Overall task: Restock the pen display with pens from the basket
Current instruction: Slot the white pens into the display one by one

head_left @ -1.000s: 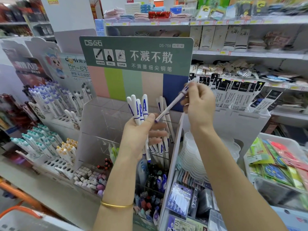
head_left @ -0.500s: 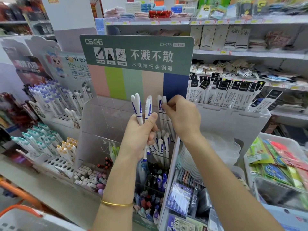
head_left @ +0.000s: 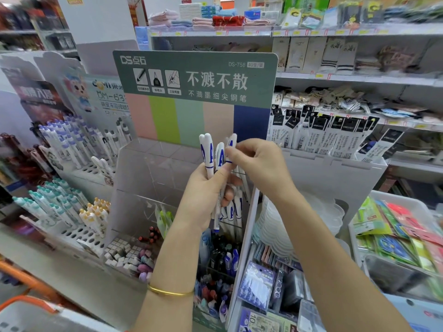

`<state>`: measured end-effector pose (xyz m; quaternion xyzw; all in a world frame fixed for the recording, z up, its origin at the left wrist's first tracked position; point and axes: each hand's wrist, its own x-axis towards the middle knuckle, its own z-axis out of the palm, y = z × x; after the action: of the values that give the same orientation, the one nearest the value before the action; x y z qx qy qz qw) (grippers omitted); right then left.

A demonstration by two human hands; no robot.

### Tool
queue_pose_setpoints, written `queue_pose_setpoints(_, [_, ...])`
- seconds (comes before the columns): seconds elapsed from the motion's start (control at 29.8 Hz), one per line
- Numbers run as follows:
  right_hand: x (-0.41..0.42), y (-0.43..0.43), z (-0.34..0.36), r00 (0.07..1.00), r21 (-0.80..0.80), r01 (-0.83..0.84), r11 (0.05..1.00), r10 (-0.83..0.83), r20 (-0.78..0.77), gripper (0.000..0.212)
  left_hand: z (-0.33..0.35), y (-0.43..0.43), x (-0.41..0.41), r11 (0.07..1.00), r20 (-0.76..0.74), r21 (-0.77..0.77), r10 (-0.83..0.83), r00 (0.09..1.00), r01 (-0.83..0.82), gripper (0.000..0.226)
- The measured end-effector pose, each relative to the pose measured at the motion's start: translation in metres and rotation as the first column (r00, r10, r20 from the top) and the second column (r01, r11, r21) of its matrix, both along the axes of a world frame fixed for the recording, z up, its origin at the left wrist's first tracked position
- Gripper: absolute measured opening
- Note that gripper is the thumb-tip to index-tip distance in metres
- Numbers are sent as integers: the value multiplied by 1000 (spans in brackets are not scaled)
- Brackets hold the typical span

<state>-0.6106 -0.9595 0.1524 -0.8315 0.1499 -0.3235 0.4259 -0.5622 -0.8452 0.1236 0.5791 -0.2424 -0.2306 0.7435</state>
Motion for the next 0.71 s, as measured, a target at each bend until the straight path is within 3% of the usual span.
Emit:
queue_pose_setpoints(0.07, [0,-1,1,999,76,-30,997,28,31,18,1,0,-2,1000,2,14,-11,1000,11,21])
queue_pose_setpoints(0.2, [0,-9,5,916,209,137,968,-204,345,19,0,4,1,997,-10,47,64,998,-63,17])
queue_pose_setpoints(0.27, [0,-13,7,839,157,243,957,-288,462,19,0,6,3,992,2,69,102,995,-102,15])
queue_pose_setpoints(0.34, [0,-18,5,815,-13,348,937,-296,498,17,-1,6,4,988,26,84,126,992,-128,14])
queue_pose_setpoints(0.4, [2,-22,0,880,-204,362,910,-261,397,20,-1,6,4,988,35,81,128,991,-131,12])
queue_pose_setpoints(0.5, [4,-24,-7,959,-365,279,888,-275,64,27,-1,4,4,992,7,68,105,994,-106,8])
queue_pose_setpoints(0.57, [6,-22,-12,936,-446,254,858,-334,-109,30,-1,3,4,993,0,72,99,995,-99,7])
queue_pose_setpoints(0.71, [9,-18,-13,895,-520,222,825,-384,-226,28,-4,3,5,993,-6,71,96,995,-95,13])
